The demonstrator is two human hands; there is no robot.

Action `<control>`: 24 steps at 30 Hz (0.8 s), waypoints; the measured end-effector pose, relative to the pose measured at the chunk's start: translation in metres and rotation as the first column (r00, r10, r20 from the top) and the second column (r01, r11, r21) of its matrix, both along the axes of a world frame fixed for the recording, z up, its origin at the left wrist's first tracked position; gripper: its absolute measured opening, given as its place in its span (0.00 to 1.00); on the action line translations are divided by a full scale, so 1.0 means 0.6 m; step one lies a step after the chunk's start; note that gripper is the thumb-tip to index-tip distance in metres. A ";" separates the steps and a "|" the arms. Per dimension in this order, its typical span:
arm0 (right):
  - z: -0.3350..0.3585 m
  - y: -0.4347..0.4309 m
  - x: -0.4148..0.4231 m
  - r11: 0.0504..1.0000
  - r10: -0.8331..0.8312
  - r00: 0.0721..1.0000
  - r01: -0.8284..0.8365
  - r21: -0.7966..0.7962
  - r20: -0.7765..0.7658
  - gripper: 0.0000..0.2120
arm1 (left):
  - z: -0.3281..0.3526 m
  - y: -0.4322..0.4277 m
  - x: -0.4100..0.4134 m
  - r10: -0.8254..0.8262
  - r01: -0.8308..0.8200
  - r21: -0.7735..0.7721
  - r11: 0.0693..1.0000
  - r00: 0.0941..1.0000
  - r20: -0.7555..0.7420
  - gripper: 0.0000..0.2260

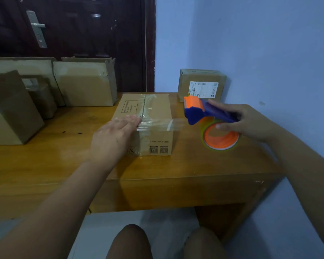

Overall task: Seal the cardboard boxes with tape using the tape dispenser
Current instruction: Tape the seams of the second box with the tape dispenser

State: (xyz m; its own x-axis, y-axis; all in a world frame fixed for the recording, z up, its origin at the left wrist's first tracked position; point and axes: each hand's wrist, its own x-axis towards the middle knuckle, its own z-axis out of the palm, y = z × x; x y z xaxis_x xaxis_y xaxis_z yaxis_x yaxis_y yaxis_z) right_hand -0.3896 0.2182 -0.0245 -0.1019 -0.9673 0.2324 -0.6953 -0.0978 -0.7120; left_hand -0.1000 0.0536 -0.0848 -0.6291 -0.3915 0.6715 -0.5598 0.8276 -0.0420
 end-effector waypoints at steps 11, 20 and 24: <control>0.000 0.014 -0.002 1.000 -0.008 0.995 0.008 0.003 -0.099 0.31 | 0.007 -0.001 0.003 -0.001 0.002 -0.045 0.999 1.000 0.018 0.26; -0.025 0.013 -0.001 0.998 -0.035 0.955 0.052 0.048 -0.293 0.31 | 0.012 -0.019 0.010 -0.063 0.064 -0.019 0.998 0.997 0.054 0.25; -0.011 0.010 -0.002 0.999 0.002 0.887 0.014 0.031 -0.463 0.33 | 0.006 -0.018 0.007 -0.047 0.047 0.011 0.999 0.998 0.039 0.24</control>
